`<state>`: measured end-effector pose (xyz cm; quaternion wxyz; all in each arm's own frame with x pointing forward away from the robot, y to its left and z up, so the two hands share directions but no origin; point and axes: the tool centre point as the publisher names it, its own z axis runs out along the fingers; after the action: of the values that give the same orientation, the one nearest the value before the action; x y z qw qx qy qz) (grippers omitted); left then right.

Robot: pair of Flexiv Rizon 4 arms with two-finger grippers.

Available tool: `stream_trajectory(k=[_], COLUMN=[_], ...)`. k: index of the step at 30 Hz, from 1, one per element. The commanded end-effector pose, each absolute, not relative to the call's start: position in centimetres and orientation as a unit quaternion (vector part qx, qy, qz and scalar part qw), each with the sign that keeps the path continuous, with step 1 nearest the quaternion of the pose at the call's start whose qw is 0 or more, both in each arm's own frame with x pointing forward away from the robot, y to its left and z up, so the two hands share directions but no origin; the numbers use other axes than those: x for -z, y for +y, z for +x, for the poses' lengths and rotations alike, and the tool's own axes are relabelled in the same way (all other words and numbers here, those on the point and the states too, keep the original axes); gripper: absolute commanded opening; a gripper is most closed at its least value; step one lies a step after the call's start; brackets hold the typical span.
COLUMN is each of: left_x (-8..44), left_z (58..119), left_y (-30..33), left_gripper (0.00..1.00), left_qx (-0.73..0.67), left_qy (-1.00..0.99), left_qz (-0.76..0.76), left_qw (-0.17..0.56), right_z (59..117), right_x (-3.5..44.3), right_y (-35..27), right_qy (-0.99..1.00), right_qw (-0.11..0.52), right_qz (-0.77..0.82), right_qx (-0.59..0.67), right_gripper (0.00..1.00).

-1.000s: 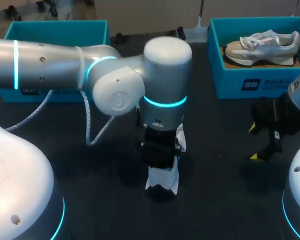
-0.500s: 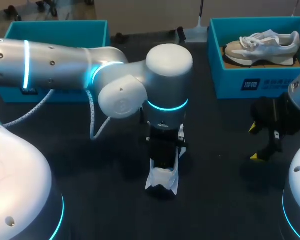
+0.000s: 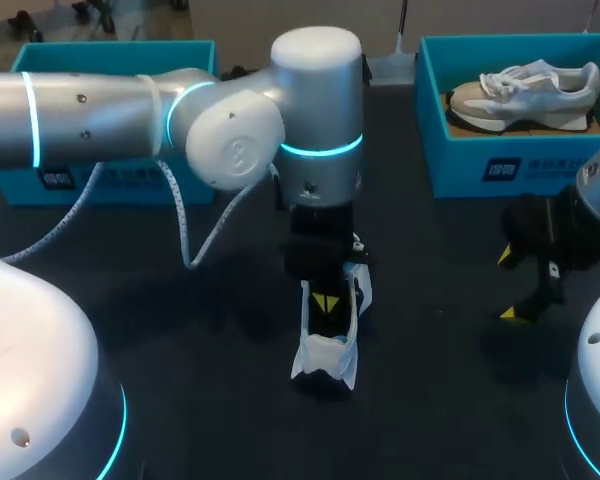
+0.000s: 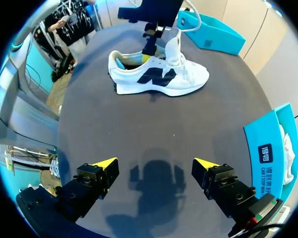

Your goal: Take the shoe out of the shoebox, open the shoe tongue, remove and reinsert the insole, then place the shoe into the shoebox

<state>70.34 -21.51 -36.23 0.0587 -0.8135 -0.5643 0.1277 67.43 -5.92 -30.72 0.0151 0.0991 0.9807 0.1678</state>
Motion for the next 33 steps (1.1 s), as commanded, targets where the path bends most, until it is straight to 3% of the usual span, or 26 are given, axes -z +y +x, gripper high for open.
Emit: stream_trajectory(k=[1, 33], left_x=[36.12, 35.63], left_z=[70.29, 69.65], left_y=[-21.33, -21.92], left_gripper=[0.00, 0.00], left_qx=[-0.127, -0.128], left_qy=[-0.564, -0.552], left_qz=[-0.814, -0.822], left_qw=[0.057, 0.054], right_z=[67.30, 67.30], right_x=[30.79, 30.79], right_y=[-5.84, -5.84], right_qy=[0.981, 0.981], right_qw=[0.016, 0.016], right_qz=[0.099, 0.099], right_qx=[-0.166, -0.166], right_gripper=[1.00, 1.00])
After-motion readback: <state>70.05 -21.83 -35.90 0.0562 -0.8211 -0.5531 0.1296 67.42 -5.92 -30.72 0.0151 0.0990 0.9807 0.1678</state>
